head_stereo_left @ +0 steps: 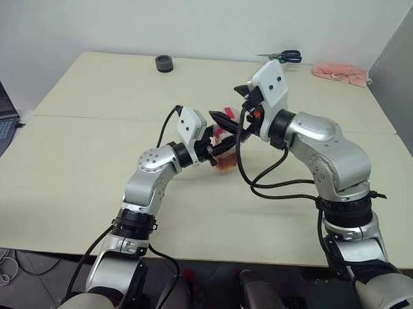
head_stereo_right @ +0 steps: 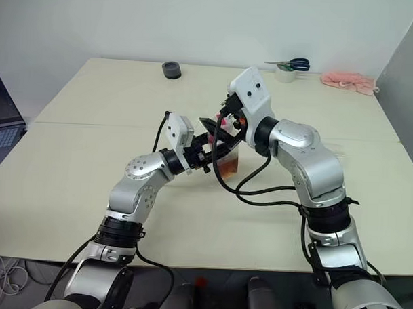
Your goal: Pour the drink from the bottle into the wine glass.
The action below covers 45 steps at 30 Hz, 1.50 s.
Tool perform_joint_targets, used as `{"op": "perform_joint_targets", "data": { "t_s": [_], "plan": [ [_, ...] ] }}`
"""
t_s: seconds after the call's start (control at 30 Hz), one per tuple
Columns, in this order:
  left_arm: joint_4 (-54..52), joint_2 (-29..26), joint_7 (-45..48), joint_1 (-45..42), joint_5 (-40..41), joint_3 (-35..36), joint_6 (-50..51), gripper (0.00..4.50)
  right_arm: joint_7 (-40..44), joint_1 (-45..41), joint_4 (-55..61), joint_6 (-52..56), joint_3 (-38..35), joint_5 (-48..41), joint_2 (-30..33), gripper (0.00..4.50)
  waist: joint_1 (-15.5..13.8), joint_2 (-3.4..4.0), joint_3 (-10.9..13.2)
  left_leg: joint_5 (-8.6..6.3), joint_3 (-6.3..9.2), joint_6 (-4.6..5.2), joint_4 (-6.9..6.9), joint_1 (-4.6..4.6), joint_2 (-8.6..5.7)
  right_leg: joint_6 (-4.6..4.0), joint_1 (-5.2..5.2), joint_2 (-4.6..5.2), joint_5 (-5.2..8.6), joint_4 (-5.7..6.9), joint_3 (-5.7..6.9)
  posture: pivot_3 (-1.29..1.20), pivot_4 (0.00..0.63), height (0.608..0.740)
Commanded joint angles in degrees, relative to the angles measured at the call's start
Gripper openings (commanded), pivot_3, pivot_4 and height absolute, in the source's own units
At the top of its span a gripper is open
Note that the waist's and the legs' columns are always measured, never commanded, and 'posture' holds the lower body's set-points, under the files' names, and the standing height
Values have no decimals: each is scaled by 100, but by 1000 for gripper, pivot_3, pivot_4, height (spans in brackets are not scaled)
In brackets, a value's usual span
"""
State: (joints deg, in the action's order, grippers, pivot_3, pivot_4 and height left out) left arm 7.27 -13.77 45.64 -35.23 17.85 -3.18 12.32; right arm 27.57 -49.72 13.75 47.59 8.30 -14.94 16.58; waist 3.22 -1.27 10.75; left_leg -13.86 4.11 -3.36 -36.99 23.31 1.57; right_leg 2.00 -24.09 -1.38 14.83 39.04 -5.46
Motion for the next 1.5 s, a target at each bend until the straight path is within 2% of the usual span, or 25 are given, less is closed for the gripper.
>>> {"op": "perform_joint_targets", "data": {
  "t_s": [0.03, 0.47, 1.0, 1.5],
  "plan": [
    [-252, 23, -3, -163, 69, 2, -63, 1831, -174, -24, 165, -40, 64, 105, -86, 4500, 4, 0, 0, 0, 0, 0, 0, 0, 0, 0, 0, 0, 0, 1, 0, 0, 150, 740],
    [-265, -3, -23, -115, 71, 29, -56, 1830, -322, -45, -43, -10, -36, 146, -27, 4500, 4, 0, 0, 0, 0, 0, -1, 0, 0, 0, 0, 0, 0, 0, 0, 0, 150, 740],
    [-260, -17, -62, -98, 103, -4, -29, 1824, -145, 234, 143, 104, -483, -218, 691, 4500, 4, 0, 0, 0, 0, 1, -1, 0, 0, 0, 1, -1, 0, 0, 0, 0, 150, 740],
    [-272, -49, -61, -95, 113, -17, 4, 1824, 73, 481, 289, 65, -462, -471, 1125, 4500, 3, 0, 0, 0, -2, 1, -1, 1, -1, 0, 1, -1, 0, -2, -2, 0, 150, 740]
  ]
}}
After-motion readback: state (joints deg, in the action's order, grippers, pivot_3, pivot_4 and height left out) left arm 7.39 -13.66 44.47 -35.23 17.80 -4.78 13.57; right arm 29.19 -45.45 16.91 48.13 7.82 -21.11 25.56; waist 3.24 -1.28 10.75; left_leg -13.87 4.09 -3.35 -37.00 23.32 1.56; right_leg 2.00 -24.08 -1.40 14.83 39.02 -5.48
